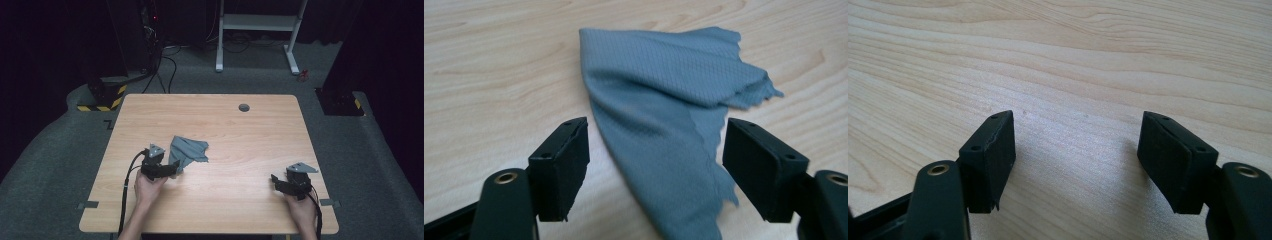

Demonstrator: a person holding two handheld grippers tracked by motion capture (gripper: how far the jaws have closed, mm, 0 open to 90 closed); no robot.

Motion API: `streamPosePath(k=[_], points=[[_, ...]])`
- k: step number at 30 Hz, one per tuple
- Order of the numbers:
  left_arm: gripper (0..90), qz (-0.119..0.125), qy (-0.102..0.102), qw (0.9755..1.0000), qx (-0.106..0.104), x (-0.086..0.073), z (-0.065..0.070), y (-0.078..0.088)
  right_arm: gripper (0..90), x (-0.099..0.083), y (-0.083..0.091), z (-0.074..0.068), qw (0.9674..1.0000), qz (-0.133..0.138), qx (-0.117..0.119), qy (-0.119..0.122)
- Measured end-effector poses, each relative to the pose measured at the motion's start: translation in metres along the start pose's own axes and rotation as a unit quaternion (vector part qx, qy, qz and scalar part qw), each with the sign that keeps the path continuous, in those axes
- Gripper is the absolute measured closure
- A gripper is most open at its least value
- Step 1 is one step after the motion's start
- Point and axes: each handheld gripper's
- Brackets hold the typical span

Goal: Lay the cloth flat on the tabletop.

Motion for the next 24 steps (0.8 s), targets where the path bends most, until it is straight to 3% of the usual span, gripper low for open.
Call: streamPosePath(k=[4, 16, 21, 24], points=[[25.7, -0.014, -0.003, 0.9999, -0.003, 0.010, 0.001, -0.013, 31.2, 0.000, 0.000, 0.000, 1.0000, 0.000, 0.000, 0.000], [25.8, -0.026, 0.001, 0.9996, 0.011, 0.036, 0.009, -0.045, 31.3, 0.000, 0.000, 0.000, 1.0000, 0.001, 0.000, 0.003], [30.9, -0.029, 0.012, 0.9994, 0.017, 0.037, 0.007, -0.055, 31.2, 0.000, 0.000, 0.000, 1.0000, 0.001, 0.000, 0.004], [33.6, -0.044, -0.001, 0.9985, 0.032, 0.033, 0.009, -0.061, 31.3, 0.000, 0.000, 0.000, 1.0000, 0.000, 0.000, 0.003]])
Point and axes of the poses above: each handheld gripper's, and its own axes: y roughly backward along the jaws, x roughly out of its top, z roughly to its right, and after that the axes turned 5 degrees about -z, right-handed
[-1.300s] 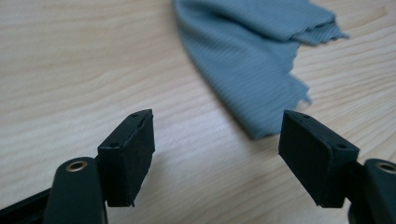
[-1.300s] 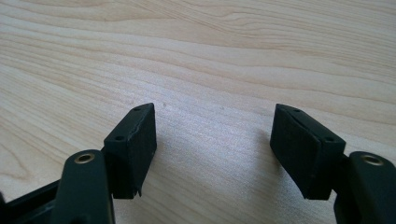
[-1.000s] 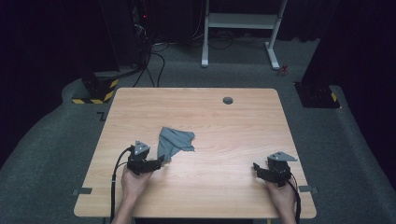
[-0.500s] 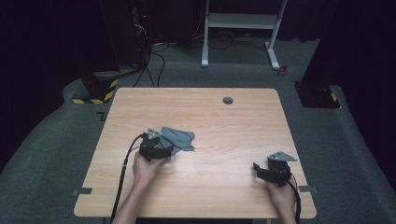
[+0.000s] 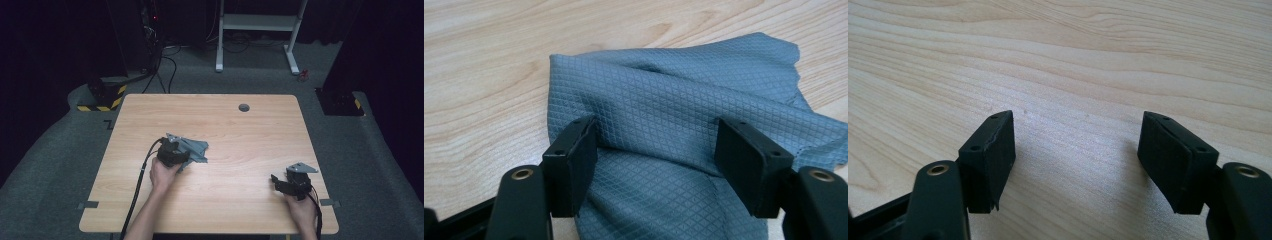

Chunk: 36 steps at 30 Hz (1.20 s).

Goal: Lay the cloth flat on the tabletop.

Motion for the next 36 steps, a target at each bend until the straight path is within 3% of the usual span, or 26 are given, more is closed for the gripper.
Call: streamPosePath(k=[16, 18, 27, 31, 36], points=[[54.2, 0.013, 0.004, 0.9999, -0.009, 0.0004, 0.0003, -0.0007, 31.2, 0.0000, -0.0001, 0.0000, 1.0000, 0.001, 0.000, 0.000], [61.4, 0.015, 0.004, 0.9998, -0.014, 0.0005, 0.0009, -0.0007, 31.2, 0.0000, 0.0000, 0.0000, 1.0000, 0.000, 0.000, 0.000], [77.9, 0.019, 0.007, 0.9990, -0.041, 0.0005, 0.0001, -0.0011, 31.3, 0.0000, 0.0000, 0.0000, 1.0000, 0.000, 0.000, 0.000], [80.7, 0.018, 0.009, 0.9989, -0.042, 0.0007, 0.0007, -0.0007, 31.2, 0.0000, -0.0001, 0.0000, 1.0000, 0.001, 0.000, 0.000], [81.2, 0.017, 0.011, 0.9981, -0.058, 0.0009, 0.0007, 0.0010, 31.2, 0.0000, 0.0000, 0.0001, 1.0000, 0.000, 0.000, 0.000]])
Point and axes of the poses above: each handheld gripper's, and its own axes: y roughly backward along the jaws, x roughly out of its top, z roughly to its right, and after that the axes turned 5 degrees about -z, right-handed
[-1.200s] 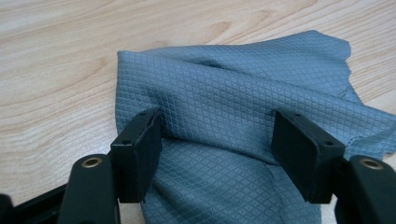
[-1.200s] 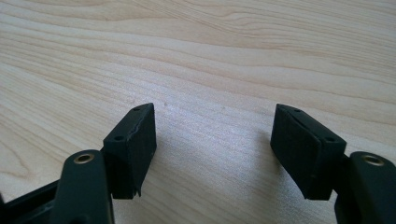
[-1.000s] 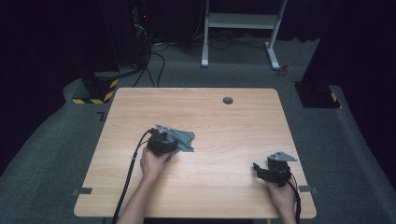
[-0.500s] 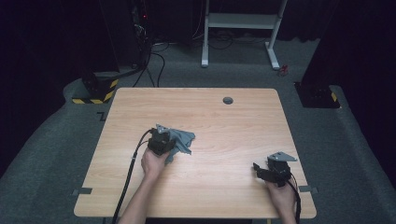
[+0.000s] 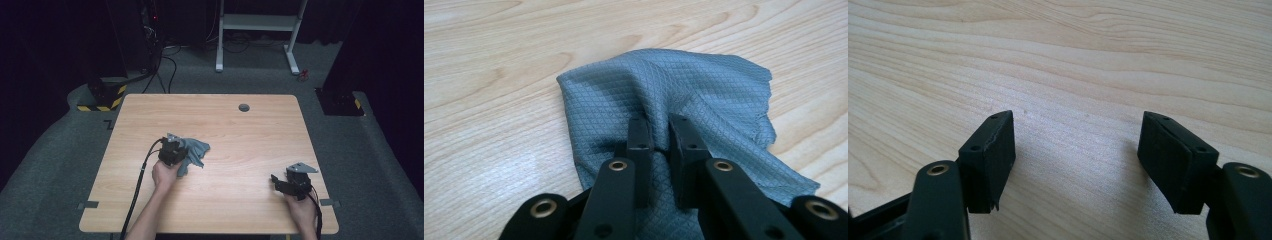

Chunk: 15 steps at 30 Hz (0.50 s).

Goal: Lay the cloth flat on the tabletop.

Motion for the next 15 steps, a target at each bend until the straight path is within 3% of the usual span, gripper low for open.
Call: streamPosePath(k=[15], points=[[81.4, 0.008, -0.026, 0.9979, -0.058, 0.000, 0.029, 0.004, 31.2, 0.000, 0.000, 0.000, 1.0000, 0.000, 0.000, 0.000]])
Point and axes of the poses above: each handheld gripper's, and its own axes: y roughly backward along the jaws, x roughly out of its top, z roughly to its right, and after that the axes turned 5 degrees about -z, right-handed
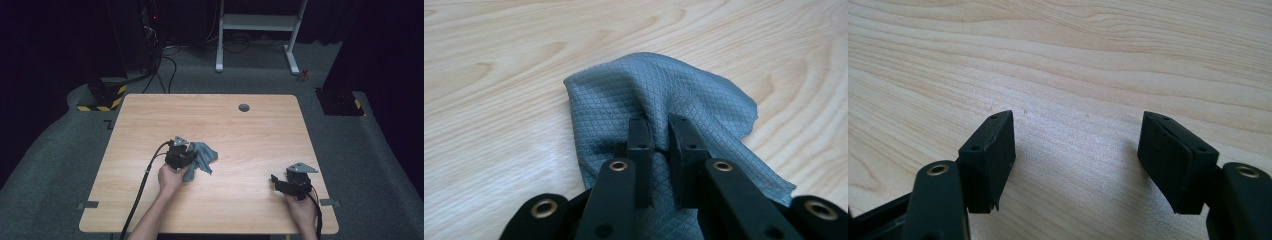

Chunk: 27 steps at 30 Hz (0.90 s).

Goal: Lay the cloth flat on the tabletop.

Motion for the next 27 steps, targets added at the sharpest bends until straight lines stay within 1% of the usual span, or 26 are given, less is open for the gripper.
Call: streamPosePath(k=[3, 4, 5, 6, 7, 8, 12, 14, 16, 17, 20, 23, 24, 25, 27], points=[[81.4, -0.001, -0.009, 0.9999, -0.007, 0.001, 0.007, -0.002, 31.2, 0.000, 0.000, 0.000, 1.0000, 0.000, 0.000, 0.000], [81.4, -0.001, -0.009, 0.9999, -0.011, 0.001, 0.012, -0.003, 31.2, 0.000, 0.000, 0.000, 1.0000, 0.000, 0.000, 0.000], [81.4, -0.001, -0.009, 0.9999, -0.011, 0.001, 0.012, -0.003, 31.2, 0.000, 0.000, 0.000, 1.0000, 0.000, 0.000, 0.000], [81.4, -0.001, -0.011, 0.9998, -0.015, 0.001, 0.015, -0.004, 31.2, 0.000, 0.000, 0.000, 1.0000, 0.000, 0.000, 0.000], [81.4, -0.001, -0.009, 0.9997, -0.023, 0.002, 0.018, -0.006, 31.2, 0.000, 0.000, 0.000, 1.0000, 0.000, 0.000, 0.000], [81.3, -0.001, -0.012, 0.9996, -0.026, 0.002, 0.020, -0.007, 31.2, 0.000, 0.000, 0.000, 1.0000, 0.000, 0.000, 0.000], [81.3, -0.004, -0.025, 0.9991, -0.035, 0.005, 0.036, -0.012, 31.2, 0.000, 0.000, 0.000, 1.0000, 0.000, 0.000, 0.000], [81.3, -0.003, -0.028, 0.9988, -0.040, 0.006, 0.043, -0.014, 31.2, 0.000, 0.000, 0.000, 1.0000, 0.000, 0.000, 0.000], [81.3, -0.001, -0.026, 0.9986, -0.045, 0.007, 0.048, -0.016, 31.2, 0.000, 0.000, 0.000, 1.0000, 0.001, 0.000, 0.000], [81.3, -0.002, -0.030, 0.9984, -0.048, 0.008, 0.051, -0.017, 31.2, 0.000, 0.000, 0.000, 1.0000, 0.000, 0.000, 0.000], [81.2, 0.000, -0.034, 0.9981, -0.052, 0.009, 0.056, -0.018, 31.2, 0.000, 0.000, 0.000, 1.0000, 0.000, 0.000, 0.000], [81.2, 0.002, -0.034, 0.9977, -0.058, 0.009, 0.063, -0.019, 31.2, 0.000, 0.000, 0.000, 1.0000, 0.000, 0.000, 0.000], [81.2, 0.002, -0.038, 0.9976, -0.059, 0.010, 0.064, -0.019, 31.2, 0.000, 0.000, 0.000, 1.0000, 0.000, 0.000, 0.000], [81.2, 0.002, -0.035, 0.9975, -0.060, 0.009, 0.068, -0.019, 31.2, 0.000, 0.000, 0.000, 1.0000, 0.001, 0.000, 0.000], [81.2, 0.002, -0.041, 0.9974, -0.060, 0.010, 0.073, -0.020, 31.2, 0.000, 0.000, 0.000, 1.0000, 0.000, 0.000, 0.000]])
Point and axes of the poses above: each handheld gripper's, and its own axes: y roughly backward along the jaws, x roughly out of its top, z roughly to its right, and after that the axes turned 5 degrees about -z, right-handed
